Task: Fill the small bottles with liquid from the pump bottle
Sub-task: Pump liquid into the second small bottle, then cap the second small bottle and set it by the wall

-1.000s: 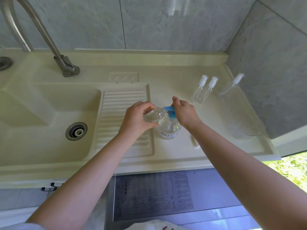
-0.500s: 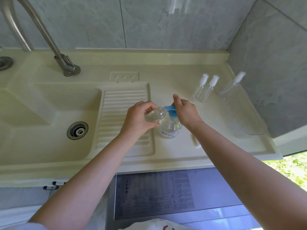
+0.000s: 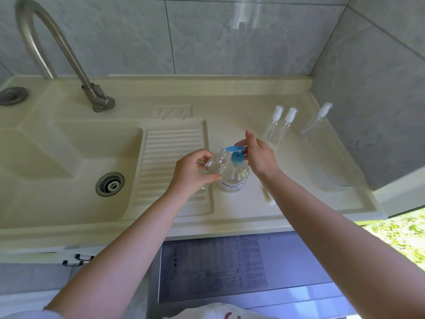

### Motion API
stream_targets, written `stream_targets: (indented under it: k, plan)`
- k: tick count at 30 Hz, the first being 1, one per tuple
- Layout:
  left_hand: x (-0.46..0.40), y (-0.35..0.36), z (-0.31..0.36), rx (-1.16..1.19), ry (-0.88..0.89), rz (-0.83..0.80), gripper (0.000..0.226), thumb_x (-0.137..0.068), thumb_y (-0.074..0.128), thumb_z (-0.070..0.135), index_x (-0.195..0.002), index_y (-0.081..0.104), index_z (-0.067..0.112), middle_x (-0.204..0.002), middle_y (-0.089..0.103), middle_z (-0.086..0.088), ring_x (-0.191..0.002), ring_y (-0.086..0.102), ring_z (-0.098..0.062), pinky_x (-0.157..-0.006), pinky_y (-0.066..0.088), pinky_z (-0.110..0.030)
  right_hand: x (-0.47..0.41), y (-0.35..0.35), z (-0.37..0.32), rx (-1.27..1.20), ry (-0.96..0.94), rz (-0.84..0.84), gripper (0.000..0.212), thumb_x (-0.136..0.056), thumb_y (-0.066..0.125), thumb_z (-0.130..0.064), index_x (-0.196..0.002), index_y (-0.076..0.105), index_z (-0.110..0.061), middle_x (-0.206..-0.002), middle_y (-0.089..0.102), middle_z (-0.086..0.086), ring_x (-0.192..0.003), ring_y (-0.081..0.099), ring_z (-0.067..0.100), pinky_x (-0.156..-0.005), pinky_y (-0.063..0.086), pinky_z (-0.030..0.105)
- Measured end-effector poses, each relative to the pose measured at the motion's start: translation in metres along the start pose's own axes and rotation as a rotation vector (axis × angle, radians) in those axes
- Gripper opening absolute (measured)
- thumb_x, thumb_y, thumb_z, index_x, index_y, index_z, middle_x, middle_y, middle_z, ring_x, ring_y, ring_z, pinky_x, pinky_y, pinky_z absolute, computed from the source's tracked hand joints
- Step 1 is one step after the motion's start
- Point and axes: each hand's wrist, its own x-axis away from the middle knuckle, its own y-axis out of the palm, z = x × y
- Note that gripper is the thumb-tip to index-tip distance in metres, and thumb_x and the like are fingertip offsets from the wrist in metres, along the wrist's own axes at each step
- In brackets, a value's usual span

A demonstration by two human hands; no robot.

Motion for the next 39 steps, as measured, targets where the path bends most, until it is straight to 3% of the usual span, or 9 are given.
stream_targets:
  k: [4,7,11,14,19,24,29,35,39]
  plan:
    - [0.004,0.002,-0.004,0.031,-0.061,-0.001,0.047,-0.055,0.094,0.018,-0.095,0.069,0.023,-0.095,0.07,0.004,-0.09,0.067,-0.016,-0.079,0.048,-0.017,0.005,-0.01,0.009,-0.064,-0.021,0.052,0.041,-0.103,0.035,-0.047,-0.11,0.066,-0.02,-0.086,0.065,-0.003,-0.081,0.059,0.013,-0.08,0.045,0.03]
    - [0.008,0.004,-0.004,0.07,-0.117,0.015,0.049,-0.056,0.094,0.021,-0.097,0.068,0.025,-0.097,0.069,0.005,-0.095,0.066,-0.019,-0.086,0.051,-0.029,0.008,-0.022,0.016,-0.092,-0.017,0.122,0.031,-0.102,0.042,-0.043,-0.115,0.059,-0.021,-0.087,0.067,-0.001,-0.076,0.061,0.012,-0.068,0.045,0.027]
    - [0.015,0.004,-0.001,0.114,-0.143,0.026,0.045,-0.055,0.093,0.024,-0.091,0.067,0.031,-0.097,0.068,0.008,-0.096,0.067,-0.019,-0.082,0.057,-0.044,0.008,-0.036,0.034,-0.018,-0.019,0.178,0.024,-0.097,0.053,-0.028,-0.118,0.059,-0.018,-0.082,0.066,-0.003,-0.074,0.063,0.014,-0.065,0.046,0.027]
    - [0.021,0.006,0.004,0.121,-0.123,0.037,0.044,-0.059,0.092,0.017,-0.092,0.066,0.029,-0.095,0.067,0.011,-0.097,0.065,-0.014,-0.085,0.053,-0.032,0.014,-0.045,0.05,0.171,-0.051,0.191,0.022,-0.091,0.065,-0.022,-0.112,0.061,-0.015,-0.081,0.061,-0.003,-0.078,0.06,0.017,-0.061,0.042,0.022]
    - [0.034,0.007,0.01,0.169,-0.101,0.086,0.045,-0.06,0.092,0.015,-0.089,0.063,0.034,-0.095,0.068,0.012,-0.097,0.067,-0.014,-0.085,0.053,-0.03,0.026,-0.042,0.079,0.409,-0.03,0.184,0.04,-0.077,0.081,-0.028,-0.106,0.058,-0.013,-0.1,0.059,0.007,-0.09,0.057,0.022,-0.071,0.042,0.027]
    - [0.05,0.002,0.014,0.228,-0.089,0.132,0.044,-0.062,0.091,0.014,-0.092,0.064,0.031,-0.095,0.071,0.009,-0.094,0.066,-0.009,-0.082,0.05,-0.022,0.034,-0.036,0.106,0.532,0.01,0.169,0.044,-0.077,0.081,-0.029,-0.106,0.051,-0.015,-0.114,0.052,0.01,-0.106,0.054,0.031,-0.089,0.048,0.038]
    - [0.065,-0.001,0.012,0.239,-0.084,0.168,0.042,-0.062,0.09,0.012,-0.088,0.065,0.033,-0.086,0.072,0.011,-0.093,0.068,-0.016,-0.084,0.052,-0.028,0.035,-0.039,0.119,0.595,0.026,0.142,0.041,-0.083,0.075,-0.021,-0.112,0.049,-0.011,-0.117,0.048,0.013,-0.105,0.053,0.036,-0.084,0.048,0.037]
    - [0.079,-0.002,0.01,0.24,-0.103,0.172,0.042,-0.062,0.091,0.017,-0.092,0.066,0.03,-0.092,0.074,0.006,-0.099,0.068,-0.021,-0.085,0.052,-0.032,0.033,-0.04,0.118,0.55,0.039,0.149,0.033,-0.083,0.067,-0.011,-0.11,0.047,-0.012,-0.113,0.049,0.014,-0.095,0.054,0.034,-0.077,0.048,0.036]
    - [0.088,-0.004,0.011,0.243,-0.117,0.169,0.041,-0.064,0.09,0.017,-0.095,0.066,0.028,-0.092,0.074,0.005,-0.1,0.067,-0.018,-0.086,0.052,-0.031,0.035,-0.034,0.114,0.475,0.081,0.183,0.033,-0.084,0.062,-0.015,-0.113,0.046,-0.011,-0.114,0.05,0.016,-0.101,0.054,0.037,-0.078,0.046,0.036]
